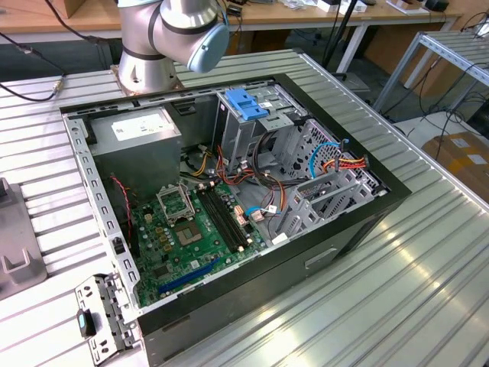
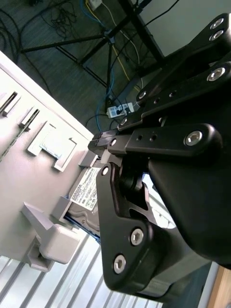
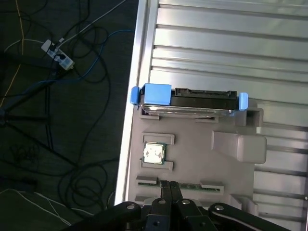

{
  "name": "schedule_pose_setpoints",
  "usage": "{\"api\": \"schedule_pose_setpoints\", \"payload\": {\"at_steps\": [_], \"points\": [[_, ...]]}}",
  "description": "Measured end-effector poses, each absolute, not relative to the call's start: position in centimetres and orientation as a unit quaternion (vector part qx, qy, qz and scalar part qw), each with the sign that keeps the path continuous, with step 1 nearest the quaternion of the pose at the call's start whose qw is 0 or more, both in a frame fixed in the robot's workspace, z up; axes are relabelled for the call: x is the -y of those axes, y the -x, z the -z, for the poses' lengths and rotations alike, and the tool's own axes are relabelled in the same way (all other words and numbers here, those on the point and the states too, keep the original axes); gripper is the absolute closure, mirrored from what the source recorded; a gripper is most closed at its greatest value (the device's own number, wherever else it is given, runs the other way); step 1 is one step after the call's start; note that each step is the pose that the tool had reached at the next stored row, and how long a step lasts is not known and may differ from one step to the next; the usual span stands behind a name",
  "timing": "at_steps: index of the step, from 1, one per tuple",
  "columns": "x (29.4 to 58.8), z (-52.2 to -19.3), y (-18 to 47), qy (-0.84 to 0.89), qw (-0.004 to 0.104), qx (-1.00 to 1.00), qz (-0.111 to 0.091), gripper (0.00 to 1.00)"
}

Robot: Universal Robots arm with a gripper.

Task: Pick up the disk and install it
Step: 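Pick up the disk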

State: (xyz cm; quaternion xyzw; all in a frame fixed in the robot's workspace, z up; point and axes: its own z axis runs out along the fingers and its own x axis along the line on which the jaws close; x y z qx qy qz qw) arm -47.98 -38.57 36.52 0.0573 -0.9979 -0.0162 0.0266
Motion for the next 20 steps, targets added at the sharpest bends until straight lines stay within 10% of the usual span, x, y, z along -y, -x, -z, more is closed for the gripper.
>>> {"api": "schedule_pose_setpoints", "payload": {"at_steps": [20], "points": [[38.57, -36.51, 47.98, -0.103, 0.027, 0.994, 0.015, 0.9]]}}
